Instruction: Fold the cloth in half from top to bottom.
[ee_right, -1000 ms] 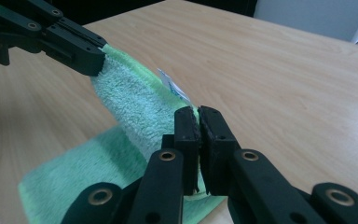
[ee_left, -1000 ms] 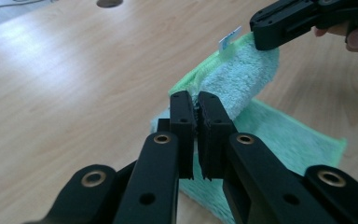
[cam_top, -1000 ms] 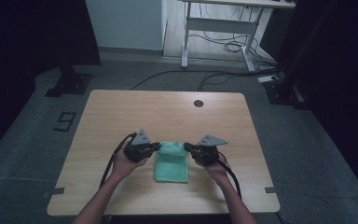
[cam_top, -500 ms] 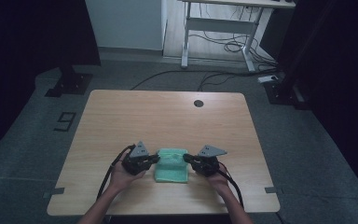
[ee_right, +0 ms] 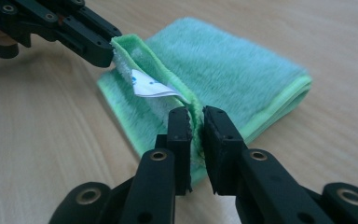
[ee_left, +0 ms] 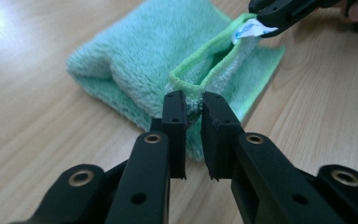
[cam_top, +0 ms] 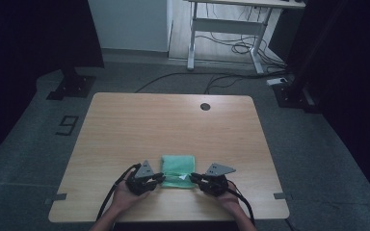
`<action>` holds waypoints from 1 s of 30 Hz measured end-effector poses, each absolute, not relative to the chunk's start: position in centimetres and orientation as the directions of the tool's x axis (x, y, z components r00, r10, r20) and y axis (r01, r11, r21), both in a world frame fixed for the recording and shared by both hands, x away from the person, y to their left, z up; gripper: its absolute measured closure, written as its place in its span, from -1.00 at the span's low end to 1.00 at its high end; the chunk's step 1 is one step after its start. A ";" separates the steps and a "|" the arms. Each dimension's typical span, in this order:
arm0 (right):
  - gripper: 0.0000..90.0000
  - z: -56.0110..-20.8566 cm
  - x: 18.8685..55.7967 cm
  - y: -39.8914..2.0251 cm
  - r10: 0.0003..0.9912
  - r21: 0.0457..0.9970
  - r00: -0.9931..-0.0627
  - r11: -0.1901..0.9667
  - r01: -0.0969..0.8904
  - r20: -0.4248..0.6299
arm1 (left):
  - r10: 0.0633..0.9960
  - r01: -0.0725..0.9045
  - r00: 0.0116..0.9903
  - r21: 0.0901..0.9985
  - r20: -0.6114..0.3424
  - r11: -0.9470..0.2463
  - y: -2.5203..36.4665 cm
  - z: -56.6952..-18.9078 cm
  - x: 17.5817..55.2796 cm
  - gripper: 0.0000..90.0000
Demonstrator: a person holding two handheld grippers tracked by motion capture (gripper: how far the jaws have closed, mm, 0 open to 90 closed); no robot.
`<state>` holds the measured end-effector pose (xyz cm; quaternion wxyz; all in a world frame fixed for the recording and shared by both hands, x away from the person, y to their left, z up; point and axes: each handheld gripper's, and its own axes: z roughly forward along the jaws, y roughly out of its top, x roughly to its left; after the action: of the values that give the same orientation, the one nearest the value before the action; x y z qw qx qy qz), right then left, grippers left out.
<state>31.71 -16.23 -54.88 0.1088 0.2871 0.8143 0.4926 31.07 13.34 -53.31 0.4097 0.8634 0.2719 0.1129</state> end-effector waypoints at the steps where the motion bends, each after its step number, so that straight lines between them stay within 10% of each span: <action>1: 0.74 -54.9 31.6 -16.2 0.569 0.860 -0.815 0.359 0.362 0.106 | 0.561 0.379 0.827 0.768 -0.031 -0.516 13.4 -53.4 31.0 0.74; 10: 0.61 -54.9 31.1 -15.9 0.563 0.849 -0.823 0.394 0.351 0.079 | 0.566 0.383 0.824 0.754 -0.018 -0.534 13.3 -53.6 30.8 0.51; 16: 0.18 -54.6 30.5 -15.9 0.564 0.857 -0.823 0.389 0.336 0.067 | 0.566 0.363 0.824 0.798 -0.033 -0.481 14.3 -52.6 30.5 0.04; 30: 0.01 -52.4 33.8 -13.5 0.615 0.864 -0.783 0.339 0.372 0.096 | 0.611 0.429 0.785 0.802 -0.103 -0.417 11.8 -50.8 35.2 0.06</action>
<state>33.77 -13.55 -52.39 0.1245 0.3049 0.8088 0.4872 35.24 11.84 -50.80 0.4415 0.8353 0.3111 0.1028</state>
